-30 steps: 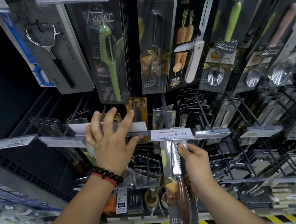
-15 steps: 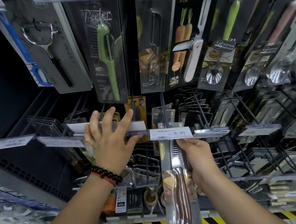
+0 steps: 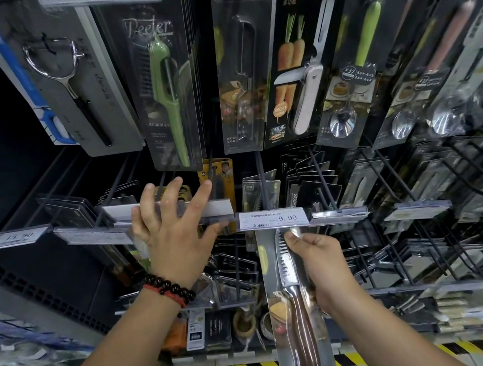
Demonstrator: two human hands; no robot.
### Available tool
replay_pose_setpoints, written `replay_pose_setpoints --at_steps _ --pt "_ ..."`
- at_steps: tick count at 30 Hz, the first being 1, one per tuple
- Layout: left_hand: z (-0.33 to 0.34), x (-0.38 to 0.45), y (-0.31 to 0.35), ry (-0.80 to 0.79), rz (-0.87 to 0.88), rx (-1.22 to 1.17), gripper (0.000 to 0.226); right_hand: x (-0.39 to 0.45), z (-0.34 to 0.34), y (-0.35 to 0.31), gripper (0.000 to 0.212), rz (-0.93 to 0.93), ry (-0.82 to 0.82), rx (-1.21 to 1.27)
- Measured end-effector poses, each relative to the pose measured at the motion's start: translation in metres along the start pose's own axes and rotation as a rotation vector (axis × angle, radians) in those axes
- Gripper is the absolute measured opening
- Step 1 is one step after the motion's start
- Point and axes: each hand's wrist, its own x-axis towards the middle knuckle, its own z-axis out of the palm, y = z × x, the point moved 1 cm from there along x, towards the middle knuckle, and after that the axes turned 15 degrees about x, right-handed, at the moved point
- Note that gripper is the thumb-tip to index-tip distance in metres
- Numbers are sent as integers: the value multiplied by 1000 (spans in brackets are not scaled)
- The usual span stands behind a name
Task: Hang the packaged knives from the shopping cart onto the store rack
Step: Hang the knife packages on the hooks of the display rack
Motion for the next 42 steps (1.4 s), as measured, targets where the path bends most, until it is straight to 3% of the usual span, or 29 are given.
replay_pose_setpoints --at_steps 3,7,10,15,19,23,26,31,42 --pt "0 0 0 -4 -1 -7 77 0 -3 10 23 23 11 -31" --pt "0 0 -2 -6 8 -19 76 -3 -7 24 47 -68 45 -134" --pt "1 0 -2 -6 14 -24 77 -4 -6 28 53 -118 7 -146" --pt "1 0 -2 -5 13 -16 75 7 -7 28 26 -175 -4 -118" --pt "3 1 -2 -20 18 -16 63 8 -2 24 37 -195 -39 -80" --pt "4 0 -4 -17 23 -4 63 15 5 26 34 -264 -53 -46" --pt "4 0 -4 -11 33 0 63 23 8 23 15 -236 3 15" --pt "6 1 -4 0 44 -15 62 27 7 24 24 -229 34 -17" --pt "10 1 -5 65 62 24 61 20 4 25 21 -201 36 -29"
